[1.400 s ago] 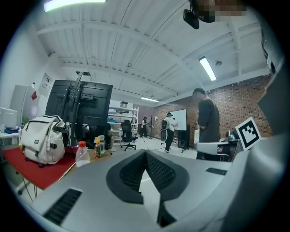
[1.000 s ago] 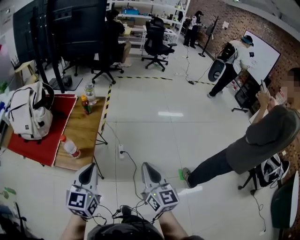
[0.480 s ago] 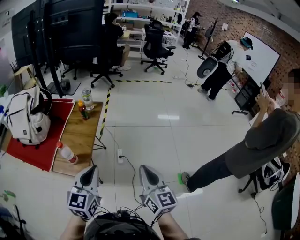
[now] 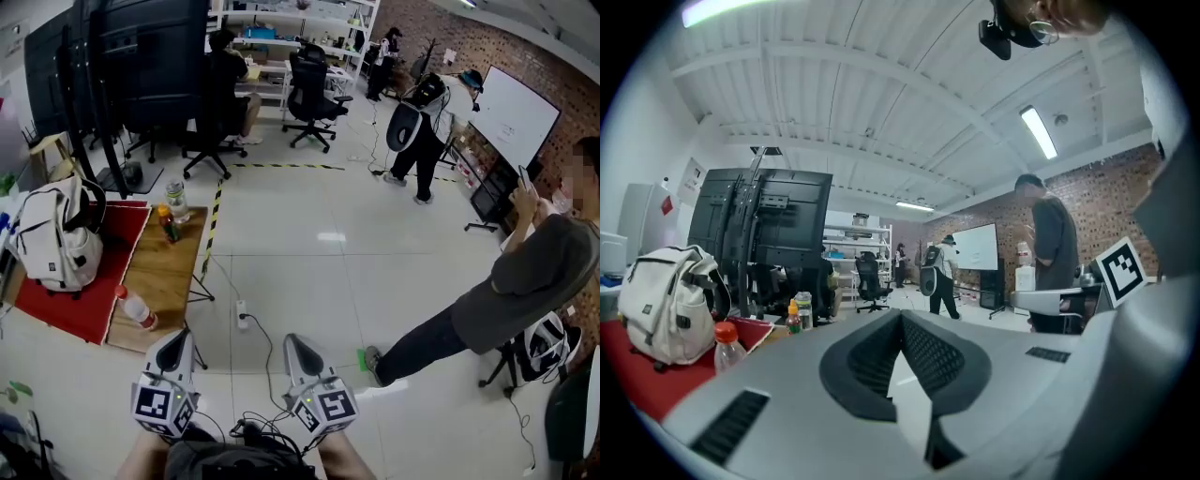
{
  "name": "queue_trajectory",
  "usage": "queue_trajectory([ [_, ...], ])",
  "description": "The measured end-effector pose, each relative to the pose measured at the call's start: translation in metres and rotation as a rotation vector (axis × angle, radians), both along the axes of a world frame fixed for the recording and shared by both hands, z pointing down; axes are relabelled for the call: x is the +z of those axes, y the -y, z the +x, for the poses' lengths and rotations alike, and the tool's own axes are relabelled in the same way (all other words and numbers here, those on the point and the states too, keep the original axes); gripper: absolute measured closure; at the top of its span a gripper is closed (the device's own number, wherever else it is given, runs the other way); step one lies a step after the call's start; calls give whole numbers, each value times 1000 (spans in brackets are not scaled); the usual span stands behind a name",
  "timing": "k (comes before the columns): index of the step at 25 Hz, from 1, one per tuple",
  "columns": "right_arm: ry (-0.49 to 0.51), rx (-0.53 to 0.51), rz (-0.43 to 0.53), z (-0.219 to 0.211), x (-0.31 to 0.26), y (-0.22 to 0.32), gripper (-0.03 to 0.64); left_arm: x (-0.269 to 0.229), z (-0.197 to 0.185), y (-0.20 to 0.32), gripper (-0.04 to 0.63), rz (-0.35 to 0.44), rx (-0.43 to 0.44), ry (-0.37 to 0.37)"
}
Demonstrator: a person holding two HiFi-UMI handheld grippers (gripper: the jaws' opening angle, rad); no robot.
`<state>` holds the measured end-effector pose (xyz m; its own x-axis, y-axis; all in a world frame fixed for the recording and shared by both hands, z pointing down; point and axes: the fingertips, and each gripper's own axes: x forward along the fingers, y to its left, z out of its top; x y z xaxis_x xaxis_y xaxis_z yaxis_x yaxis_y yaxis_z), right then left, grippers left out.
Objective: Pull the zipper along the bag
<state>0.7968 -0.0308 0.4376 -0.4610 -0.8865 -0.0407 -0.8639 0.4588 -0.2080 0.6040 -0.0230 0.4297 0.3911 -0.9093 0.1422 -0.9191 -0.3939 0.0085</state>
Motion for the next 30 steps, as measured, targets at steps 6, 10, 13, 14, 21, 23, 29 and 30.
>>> queue_trajectory([
  [6,16,-11,-2,-32,-4,16,611,-13,-33,9,566,13,-25,-7],
  [10,14,-19,3,-81,-9,30,611,-23,-99,16,566,38,-76,-21],
  [13,12,-16,21,-127,-16,43,611,-27,-158,26,566,45,-119,0],
  [14,9,-14,26,-143,-18,47,611,-25,-176,31,566,44,-130,16],
  [21,-2,32,50,-246,-21,72,611,-22,-268,59,566,67,-80,-5],
  [23,-10,51,52,-277,-21,77,611,-15,-300,65,566,57,-66,-16],
  [29,-47,112,78,-363,-26,84,611,2,-393,78,566,35,-40,-46],
  [30,-49,117,78,-375,-27,85,611,2,-406,80,566,32,-37,-48],
])
